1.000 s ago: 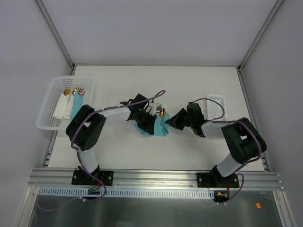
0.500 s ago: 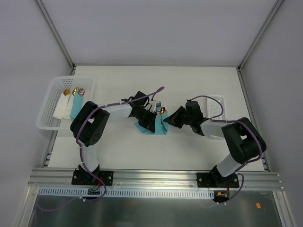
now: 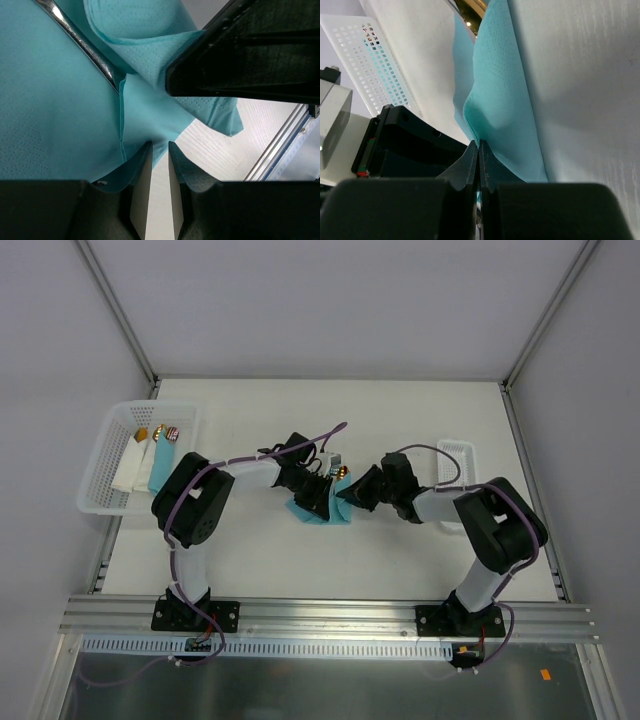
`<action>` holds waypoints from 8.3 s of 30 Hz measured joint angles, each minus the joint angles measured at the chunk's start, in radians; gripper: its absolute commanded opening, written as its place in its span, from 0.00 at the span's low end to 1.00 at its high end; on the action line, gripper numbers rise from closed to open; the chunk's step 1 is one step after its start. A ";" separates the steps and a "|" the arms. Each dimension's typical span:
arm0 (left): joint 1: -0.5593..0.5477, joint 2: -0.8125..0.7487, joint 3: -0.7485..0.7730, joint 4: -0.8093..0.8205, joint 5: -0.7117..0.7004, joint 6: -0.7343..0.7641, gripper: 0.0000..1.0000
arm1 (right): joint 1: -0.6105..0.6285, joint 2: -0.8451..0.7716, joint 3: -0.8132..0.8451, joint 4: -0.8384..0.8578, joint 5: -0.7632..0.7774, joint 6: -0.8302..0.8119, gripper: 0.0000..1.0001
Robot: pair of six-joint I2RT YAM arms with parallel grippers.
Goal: Place the utensils on the paper napkin and roll it up
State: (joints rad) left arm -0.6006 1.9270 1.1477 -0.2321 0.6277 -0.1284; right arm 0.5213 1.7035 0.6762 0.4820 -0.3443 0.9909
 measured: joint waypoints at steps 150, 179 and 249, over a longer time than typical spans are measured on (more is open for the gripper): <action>0.019 0.000 -0.026 0.143 -0.094 -0.069 0.13 | -0.057 0.071 -0.121 0.126 -0.284 -0.147 0.14; 0.197 -0.151 -0.114 -0.090 -0.162 0.044 0.47 | -0.060 0.064 -0.050 -0.061 -0.266 -0.180 0.11; 0.051 0.104 -0.040 0.648 0.359 -0.696 0.09 | -0.026 0.067 0.121 -0.417 -0.182 -0.278 0.00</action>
State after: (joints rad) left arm -0.5495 2.0308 1.1072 0.4160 0.9871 -0.8242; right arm 0.4953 1.7702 0.7967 0.0654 -0.5266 0.7128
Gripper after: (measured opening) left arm 0.088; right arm 0.007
